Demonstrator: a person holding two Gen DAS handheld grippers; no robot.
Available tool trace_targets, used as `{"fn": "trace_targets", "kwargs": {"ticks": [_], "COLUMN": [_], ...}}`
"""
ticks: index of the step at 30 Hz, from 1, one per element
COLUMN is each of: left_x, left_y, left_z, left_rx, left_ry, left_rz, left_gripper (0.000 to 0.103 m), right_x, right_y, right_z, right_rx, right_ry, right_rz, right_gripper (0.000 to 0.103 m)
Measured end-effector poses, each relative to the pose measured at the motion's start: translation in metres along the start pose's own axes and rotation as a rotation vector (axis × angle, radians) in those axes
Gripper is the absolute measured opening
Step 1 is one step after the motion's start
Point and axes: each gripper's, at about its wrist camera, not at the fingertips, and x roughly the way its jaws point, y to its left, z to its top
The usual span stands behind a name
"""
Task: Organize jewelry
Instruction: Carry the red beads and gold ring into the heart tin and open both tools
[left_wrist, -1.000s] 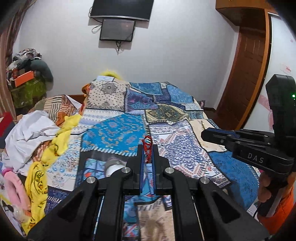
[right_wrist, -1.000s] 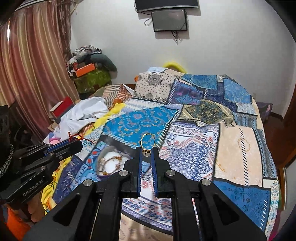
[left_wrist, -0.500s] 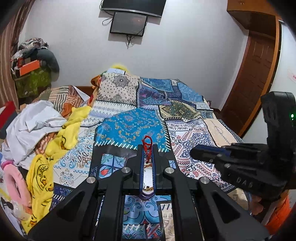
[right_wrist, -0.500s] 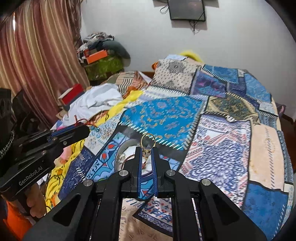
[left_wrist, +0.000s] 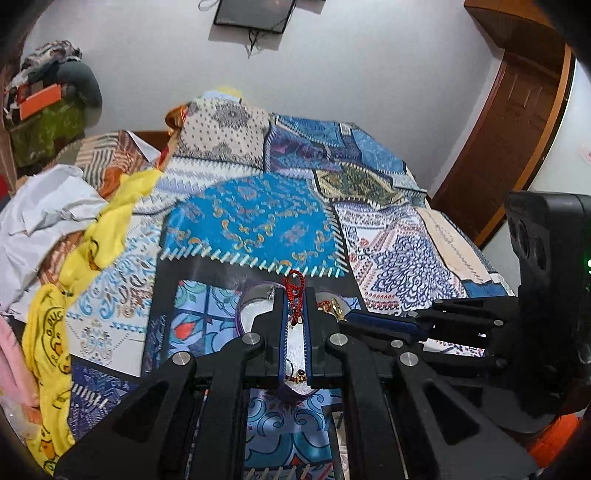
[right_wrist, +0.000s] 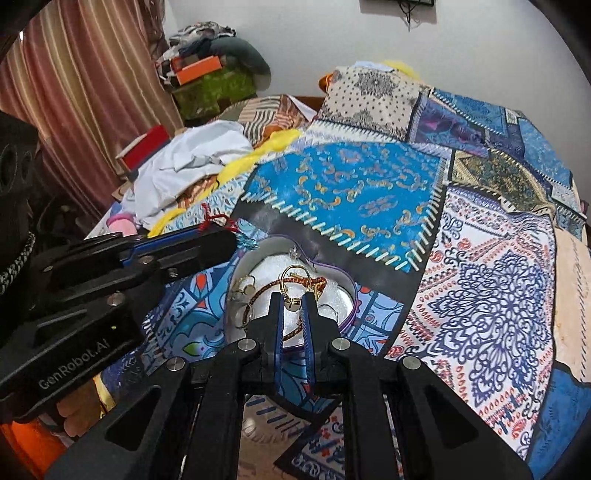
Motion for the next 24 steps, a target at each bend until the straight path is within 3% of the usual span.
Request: {"fn": "trace_targets", "kwargs": {"ticks": [12, 14, 19, 24], "left_x": [0.014, 0.011, -0.002, -0.022], "left_y": [0.010, 0.011, 0.008, 0.002], "left_z": [-0.005, -0.004, -0.004, -0.001], "left_rx": [-0.029, -0.027, -0.011, 0.005], "left_ry": [0.030, 0.027, 0.005, -0.028], "left_rz": [-0.011, -0.002, 0.028, 0.054], "left_gripper": [0.006, 0.008, 0.026, 0.028], "right_x": [0.016, 0.017, 0.019, 0.007], "right_y": [0.007, 0.009, 0.014, 0.018], "right_z": [-0.002, -0.002, -0.002, 0.000], "right_rx": [-0.045, -0.056, -0.079, -0.086], "right_ry": [0.051, 0.053, 0.076, 0.049], "right_rz": [-0.002, -0.008, -0.023, -0.047], "right_gripper": [0.009, 0.009, 0.009, 0.015]}}
